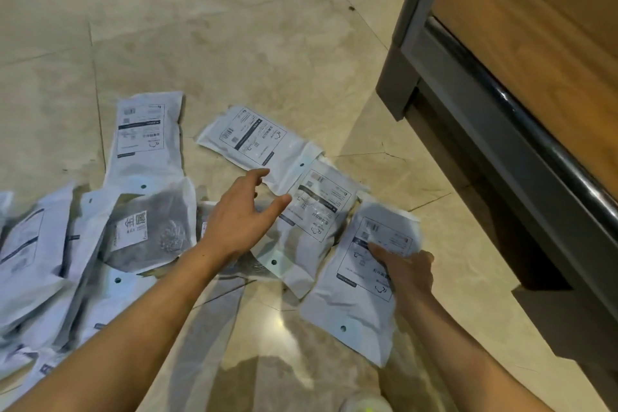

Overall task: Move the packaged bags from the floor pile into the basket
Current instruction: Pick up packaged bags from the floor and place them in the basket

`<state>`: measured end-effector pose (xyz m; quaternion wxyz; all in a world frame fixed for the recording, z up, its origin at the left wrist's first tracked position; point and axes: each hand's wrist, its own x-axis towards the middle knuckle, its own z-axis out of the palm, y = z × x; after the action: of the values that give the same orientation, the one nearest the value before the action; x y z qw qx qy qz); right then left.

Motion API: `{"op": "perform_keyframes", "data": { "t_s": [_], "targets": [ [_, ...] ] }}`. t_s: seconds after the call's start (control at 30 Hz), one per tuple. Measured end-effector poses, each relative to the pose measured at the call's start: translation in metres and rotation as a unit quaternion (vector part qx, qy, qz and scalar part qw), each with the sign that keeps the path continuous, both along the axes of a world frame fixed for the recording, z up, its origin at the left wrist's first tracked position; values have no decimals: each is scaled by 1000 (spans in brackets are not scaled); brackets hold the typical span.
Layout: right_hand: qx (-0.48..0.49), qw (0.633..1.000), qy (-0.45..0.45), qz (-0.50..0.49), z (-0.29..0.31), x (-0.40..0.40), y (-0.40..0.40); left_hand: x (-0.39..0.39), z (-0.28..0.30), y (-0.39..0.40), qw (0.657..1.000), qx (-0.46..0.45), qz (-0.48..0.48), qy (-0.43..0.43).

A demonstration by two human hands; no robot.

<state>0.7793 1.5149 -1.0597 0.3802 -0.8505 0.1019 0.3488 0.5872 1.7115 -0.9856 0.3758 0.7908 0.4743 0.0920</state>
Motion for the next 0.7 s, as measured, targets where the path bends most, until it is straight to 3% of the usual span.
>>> {"op": "perform_keyframes", "data": {
  "t_s": [0.2, 0.33, 0.5, 0.7],
  "targets": [
    [146, 986, 78, -24, 1, 2, 3, 14, -8, 17, 998, -54, 13, 11],
    [228, 970, 85, 9, 23, 7, 1, 41, -27, 26, 986, -143, 23, 79],
    [278, 957, 77, 25, 55, 21, 4, 60, -45, 20, 979, -121, -11, 163],
    [331, 939, 79, 44, 82, 32, 9, 70, -48, 5, 977, -132, 15, 167]
  ]
}}
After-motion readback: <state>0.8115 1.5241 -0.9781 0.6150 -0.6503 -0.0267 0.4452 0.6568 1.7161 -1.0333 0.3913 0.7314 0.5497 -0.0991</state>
